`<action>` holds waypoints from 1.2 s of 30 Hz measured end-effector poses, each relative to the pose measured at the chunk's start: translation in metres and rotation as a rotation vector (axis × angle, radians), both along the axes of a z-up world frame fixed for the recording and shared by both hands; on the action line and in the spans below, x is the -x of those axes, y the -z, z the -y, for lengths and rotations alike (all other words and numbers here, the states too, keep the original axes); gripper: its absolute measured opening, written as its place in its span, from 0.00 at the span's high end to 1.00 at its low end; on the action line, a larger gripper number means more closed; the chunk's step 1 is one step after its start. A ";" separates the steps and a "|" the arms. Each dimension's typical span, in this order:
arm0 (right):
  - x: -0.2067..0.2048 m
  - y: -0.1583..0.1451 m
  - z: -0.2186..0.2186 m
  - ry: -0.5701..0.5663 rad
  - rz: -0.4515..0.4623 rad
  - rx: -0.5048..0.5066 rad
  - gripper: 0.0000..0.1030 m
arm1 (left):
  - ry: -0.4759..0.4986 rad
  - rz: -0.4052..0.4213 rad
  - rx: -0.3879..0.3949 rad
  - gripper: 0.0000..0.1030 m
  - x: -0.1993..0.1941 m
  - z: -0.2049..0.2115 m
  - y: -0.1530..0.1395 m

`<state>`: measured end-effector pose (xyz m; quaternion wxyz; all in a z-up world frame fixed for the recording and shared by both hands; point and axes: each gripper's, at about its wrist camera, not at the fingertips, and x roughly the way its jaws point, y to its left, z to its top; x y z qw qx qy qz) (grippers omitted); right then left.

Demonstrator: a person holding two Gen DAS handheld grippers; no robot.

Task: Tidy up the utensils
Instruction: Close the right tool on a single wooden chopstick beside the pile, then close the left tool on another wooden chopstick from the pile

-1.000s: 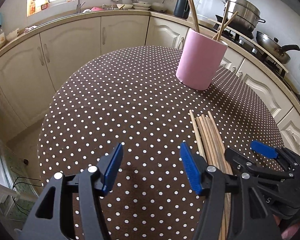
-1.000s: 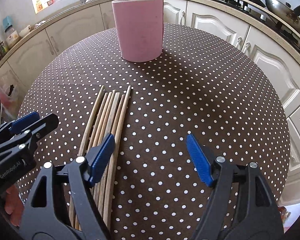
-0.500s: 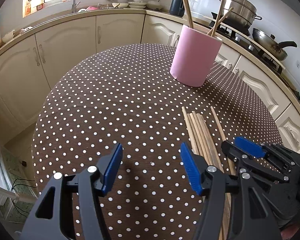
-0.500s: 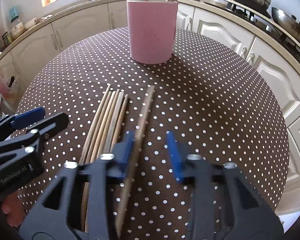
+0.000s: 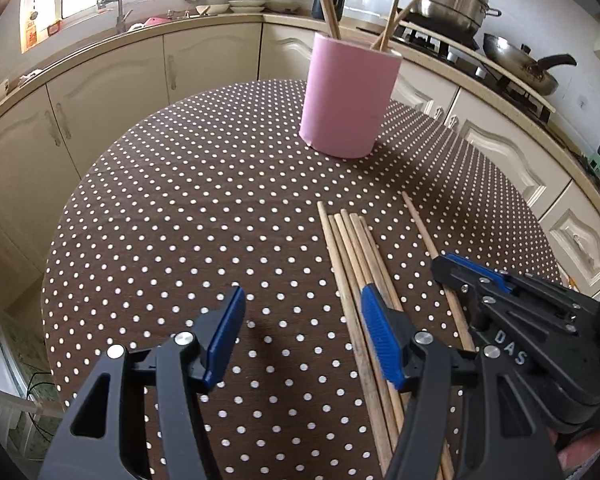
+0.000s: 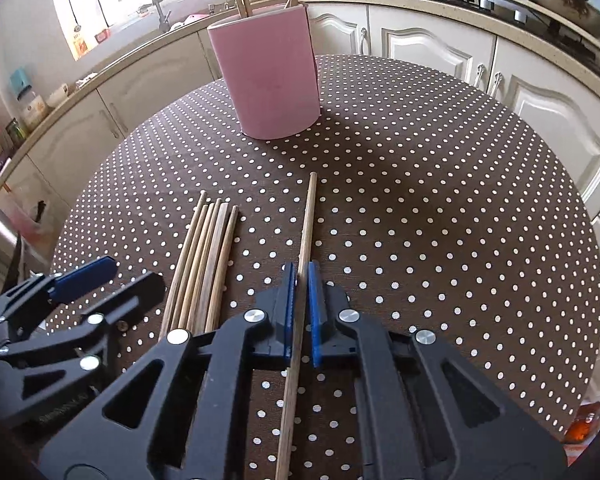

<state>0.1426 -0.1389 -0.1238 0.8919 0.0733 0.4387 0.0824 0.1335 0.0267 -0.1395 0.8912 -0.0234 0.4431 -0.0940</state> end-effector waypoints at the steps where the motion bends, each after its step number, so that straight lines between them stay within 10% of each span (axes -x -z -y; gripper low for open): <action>1: 0.000 0.000 0.001 -0.001 -0.001 -0.012 0.93 | 0.000 -0.006 -0.005 0.42 -0.002 0.002 0.002; 22: 0.000 0.002 0.017 -0.012 -0.006 -0.080 0.93 | -0.096 -0.038 -0.211 0.31 -0.030 0.041 0.008; 24: 0.000 0.002 0.016 -0.011 -0.007 -0.089 0.93 | -0.072 -0.043 -0.155 0.47 -0.033 0.040 0.008; 26: 0.000 0.002 0.018 -0.011 -0.008 -0.100 0.93 | -0.051 -0.019 -0.154 0.91 -0.032 0.042 0.008; 36: 0.002 0.000 0.021 -0.024 0.002 -0.146 0.94 | -0.024 0.017 -0.032 0.94 -0.027 0.032 0.006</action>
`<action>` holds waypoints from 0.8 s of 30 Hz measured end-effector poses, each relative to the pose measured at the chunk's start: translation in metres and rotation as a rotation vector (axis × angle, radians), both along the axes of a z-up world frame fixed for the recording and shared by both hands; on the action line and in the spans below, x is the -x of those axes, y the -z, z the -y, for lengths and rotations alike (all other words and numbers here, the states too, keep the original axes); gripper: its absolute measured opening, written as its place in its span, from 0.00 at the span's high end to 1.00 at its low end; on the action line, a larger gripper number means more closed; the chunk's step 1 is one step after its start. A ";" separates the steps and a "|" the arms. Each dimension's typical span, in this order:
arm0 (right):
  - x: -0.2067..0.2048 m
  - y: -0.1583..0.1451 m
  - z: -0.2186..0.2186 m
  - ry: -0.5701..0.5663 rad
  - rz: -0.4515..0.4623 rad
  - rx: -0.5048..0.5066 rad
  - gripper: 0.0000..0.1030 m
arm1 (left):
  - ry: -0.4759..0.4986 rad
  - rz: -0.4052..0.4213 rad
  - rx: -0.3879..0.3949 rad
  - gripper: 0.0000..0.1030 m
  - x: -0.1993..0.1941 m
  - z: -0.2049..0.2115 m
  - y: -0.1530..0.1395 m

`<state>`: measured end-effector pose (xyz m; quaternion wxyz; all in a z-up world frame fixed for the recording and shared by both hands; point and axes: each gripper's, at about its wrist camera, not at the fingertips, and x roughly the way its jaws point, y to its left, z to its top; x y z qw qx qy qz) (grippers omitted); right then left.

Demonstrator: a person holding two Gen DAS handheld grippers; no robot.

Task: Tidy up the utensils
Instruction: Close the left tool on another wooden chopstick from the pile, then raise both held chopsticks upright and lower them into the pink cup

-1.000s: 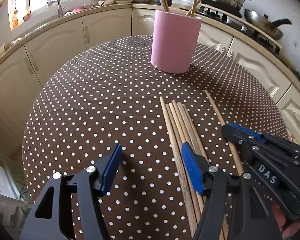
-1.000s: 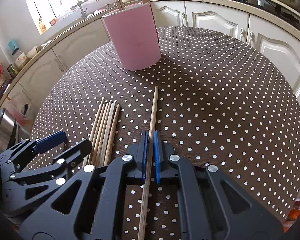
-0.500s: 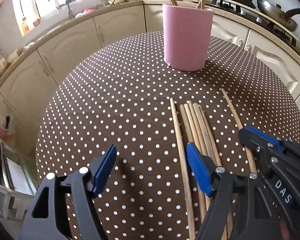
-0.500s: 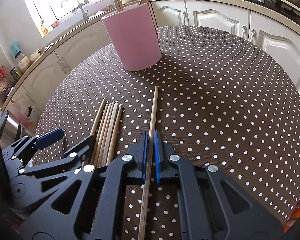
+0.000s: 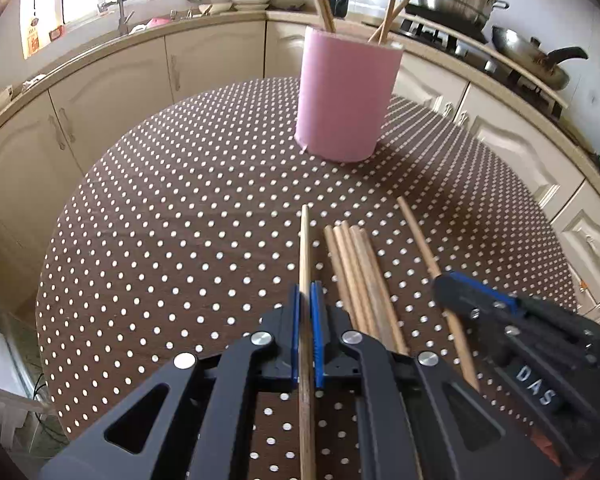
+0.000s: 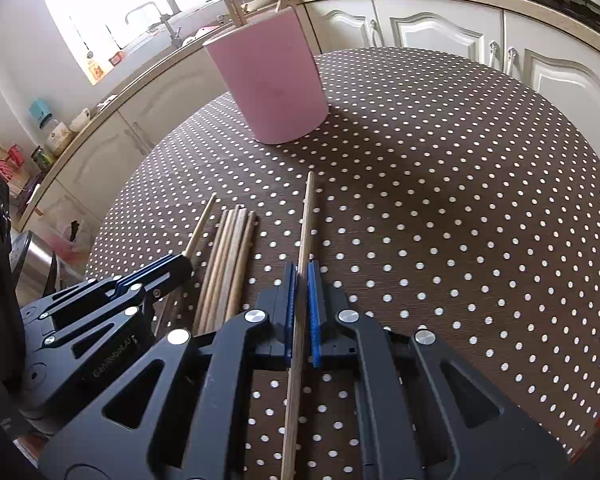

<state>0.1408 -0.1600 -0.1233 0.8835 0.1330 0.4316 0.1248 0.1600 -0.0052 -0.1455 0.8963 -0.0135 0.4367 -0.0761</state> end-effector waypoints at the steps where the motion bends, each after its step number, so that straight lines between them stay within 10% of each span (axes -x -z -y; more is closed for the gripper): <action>1: 0.002 -0.003 -0.001 -0.004 0.014 0.001 0.94 | 0.003 0.011 0.004 0.94 0.004 -0.003 -0.005; 24: 0.029 -0.097 0.023 0.148 0.352 0.017 0.94 | -0.065 0.303 0.072 0.94 0.028 -0.037 -0.103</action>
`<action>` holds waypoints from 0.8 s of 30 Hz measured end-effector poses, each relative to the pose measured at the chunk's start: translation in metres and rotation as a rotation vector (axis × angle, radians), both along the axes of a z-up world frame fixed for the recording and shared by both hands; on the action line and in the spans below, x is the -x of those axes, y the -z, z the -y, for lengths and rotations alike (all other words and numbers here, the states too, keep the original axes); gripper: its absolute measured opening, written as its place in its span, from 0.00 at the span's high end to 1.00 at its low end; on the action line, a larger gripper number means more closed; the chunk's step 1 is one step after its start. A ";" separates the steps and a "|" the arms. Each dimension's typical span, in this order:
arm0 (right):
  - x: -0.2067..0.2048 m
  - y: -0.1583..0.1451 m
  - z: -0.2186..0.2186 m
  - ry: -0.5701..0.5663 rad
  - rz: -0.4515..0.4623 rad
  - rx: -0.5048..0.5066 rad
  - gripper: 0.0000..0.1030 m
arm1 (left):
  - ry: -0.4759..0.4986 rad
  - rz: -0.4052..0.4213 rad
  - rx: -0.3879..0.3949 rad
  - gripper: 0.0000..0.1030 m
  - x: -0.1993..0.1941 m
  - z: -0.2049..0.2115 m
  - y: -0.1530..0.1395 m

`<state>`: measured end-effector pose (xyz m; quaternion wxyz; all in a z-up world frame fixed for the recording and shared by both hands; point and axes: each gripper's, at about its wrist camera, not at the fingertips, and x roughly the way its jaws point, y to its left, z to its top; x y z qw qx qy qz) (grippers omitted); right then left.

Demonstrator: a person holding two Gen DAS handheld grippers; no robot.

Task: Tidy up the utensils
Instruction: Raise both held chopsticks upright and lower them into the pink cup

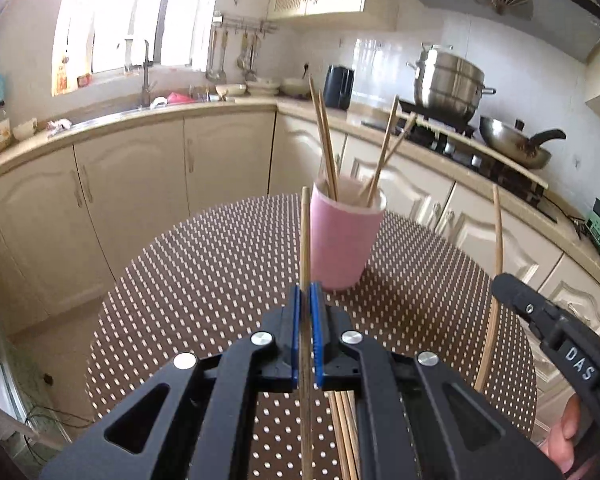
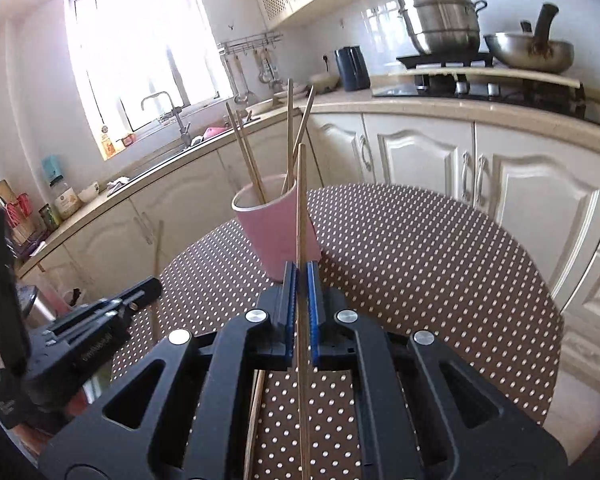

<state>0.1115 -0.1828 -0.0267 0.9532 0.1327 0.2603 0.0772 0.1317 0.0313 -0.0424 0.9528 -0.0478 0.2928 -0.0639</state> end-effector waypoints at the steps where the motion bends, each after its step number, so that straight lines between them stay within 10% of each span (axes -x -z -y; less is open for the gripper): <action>1: 0.000 -0.003 0.000 0.001 0.007 0.001 0.94 | -0.008 0.016 -0.002 0.94 0.001 -0.001 -0.005; 24: -0.035 -0.079 -0.004 0.042 0.196 0.062 0.94 | -0.034 0.223 0.038 0.94 -0.028 -0.001 -0.089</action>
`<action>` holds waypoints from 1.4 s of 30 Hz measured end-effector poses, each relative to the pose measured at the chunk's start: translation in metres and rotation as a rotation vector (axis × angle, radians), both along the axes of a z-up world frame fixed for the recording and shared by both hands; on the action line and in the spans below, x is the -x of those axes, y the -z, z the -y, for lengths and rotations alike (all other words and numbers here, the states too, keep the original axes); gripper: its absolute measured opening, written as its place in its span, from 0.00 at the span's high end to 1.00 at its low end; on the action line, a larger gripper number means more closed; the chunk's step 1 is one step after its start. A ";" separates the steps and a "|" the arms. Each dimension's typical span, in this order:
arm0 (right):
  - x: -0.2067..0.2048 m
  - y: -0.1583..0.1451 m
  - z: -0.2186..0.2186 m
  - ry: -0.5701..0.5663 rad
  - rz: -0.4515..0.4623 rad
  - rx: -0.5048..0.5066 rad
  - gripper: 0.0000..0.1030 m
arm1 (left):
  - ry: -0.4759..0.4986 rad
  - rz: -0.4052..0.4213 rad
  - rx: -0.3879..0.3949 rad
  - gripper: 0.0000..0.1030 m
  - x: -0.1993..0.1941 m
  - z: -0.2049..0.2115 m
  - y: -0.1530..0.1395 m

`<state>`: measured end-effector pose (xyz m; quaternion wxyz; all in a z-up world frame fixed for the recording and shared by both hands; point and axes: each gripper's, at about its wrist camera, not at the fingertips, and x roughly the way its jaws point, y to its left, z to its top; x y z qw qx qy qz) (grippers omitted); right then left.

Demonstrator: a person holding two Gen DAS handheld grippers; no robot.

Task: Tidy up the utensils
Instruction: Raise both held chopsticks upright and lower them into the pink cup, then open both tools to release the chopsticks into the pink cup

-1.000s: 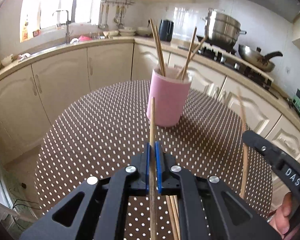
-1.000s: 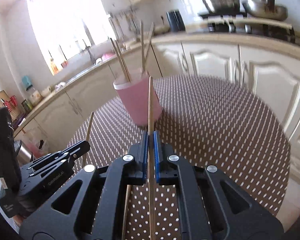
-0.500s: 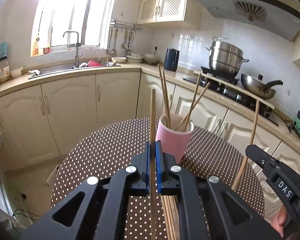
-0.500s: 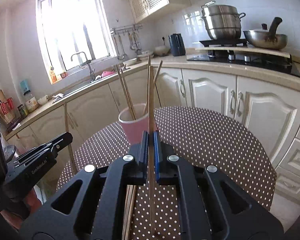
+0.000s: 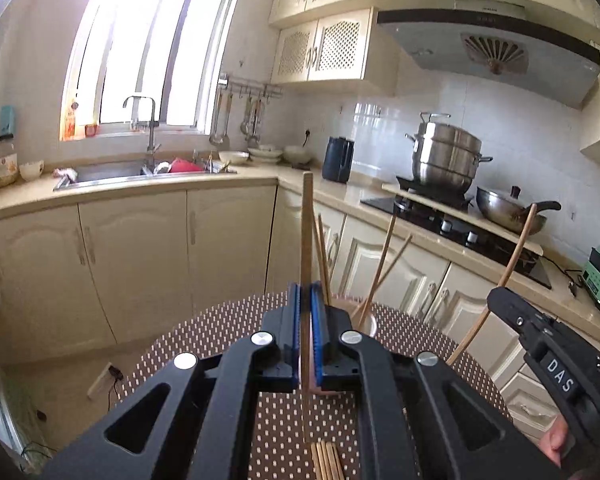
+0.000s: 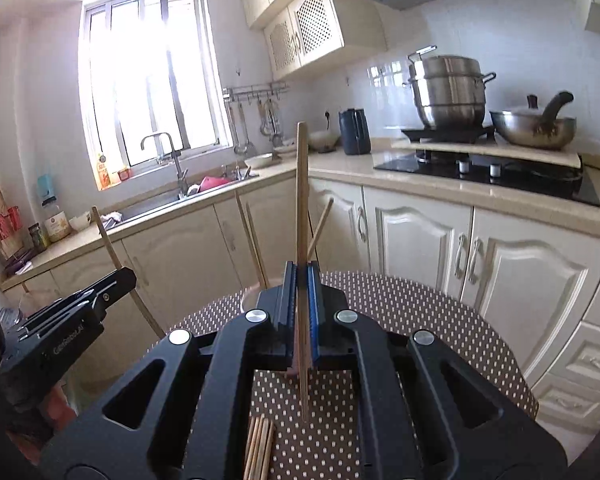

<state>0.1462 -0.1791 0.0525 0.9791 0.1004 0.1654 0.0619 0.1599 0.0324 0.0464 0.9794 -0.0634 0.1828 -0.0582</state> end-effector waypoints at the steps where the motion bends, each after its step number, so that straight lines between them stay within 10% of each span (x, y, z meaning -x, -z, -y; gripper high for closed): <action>1: -0.003 -0.006 0.000 0.003 0.011 -0.001 0.94 | 0.001 0.008 -0.001 0.94 -0.001 0.000 -0.003; 23: -0.062 -0.057 -0.002 -0.002 0.130 -0.018 0.94 | 0.001 0.190 -0.015 0.94 -0.052 0.027 -0.070; 36: -0.129 0.008 -0.009 -0.070 -0.126 -0.023 0.94 | 0.042 -0.040 -0.051 0.94 -0.127 0.034 -0.006; 42: -0.145 0.039 -0.014 -0.075 -0.220 0.019 0.88 | -0.003 -0.109 -0.068 0.55 -0.151 0.019 0.027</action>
